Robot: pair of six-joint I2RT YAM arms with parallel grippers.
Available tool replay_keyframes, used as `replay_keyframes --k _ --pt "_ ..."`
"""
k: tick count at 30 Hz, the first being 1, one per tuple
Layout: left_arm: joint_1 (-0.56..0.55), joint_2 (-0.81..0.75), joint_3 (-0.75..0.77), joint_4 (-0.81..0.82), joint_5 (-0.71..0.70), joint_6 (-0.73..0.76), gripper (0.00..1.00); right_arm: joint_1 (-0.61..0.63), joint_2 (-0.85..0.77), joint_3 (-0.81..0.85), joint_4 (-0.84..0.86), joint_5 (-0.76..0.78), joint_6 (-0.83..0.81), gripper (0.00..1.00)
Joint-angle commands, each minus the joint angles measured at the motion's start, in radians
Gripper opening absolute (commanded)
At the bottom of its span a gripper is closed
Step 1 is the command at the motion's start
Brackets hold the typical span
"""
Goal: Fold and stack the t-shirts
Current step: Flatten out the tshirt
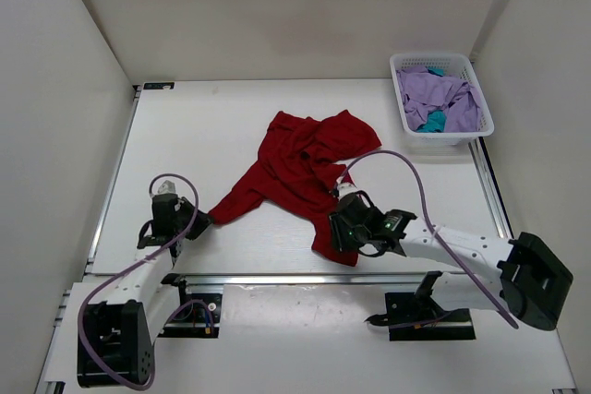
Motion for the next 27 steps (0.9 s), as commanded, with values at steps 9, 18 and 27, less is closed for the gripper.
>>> replay_keyframes --k 9,18,27 --pt "-0.109 -0.041 0.128 -0.158 -0.143 0.048 0.02 0.103 0.121 0.118 -0.131 0.117 0.089 0.30" --pt "-0.136 -0.038 0.126 -0.197 -0.183 0.032 0.12 0.152 0.187 0.155 -0.189 0.160 0.150 0.31" --pt "-0.150 -0.036 0.096 -0.184 -0.183 0.015 0.16 0.140 0.249 0.163 -0.206 0.176 0.156 0.32"
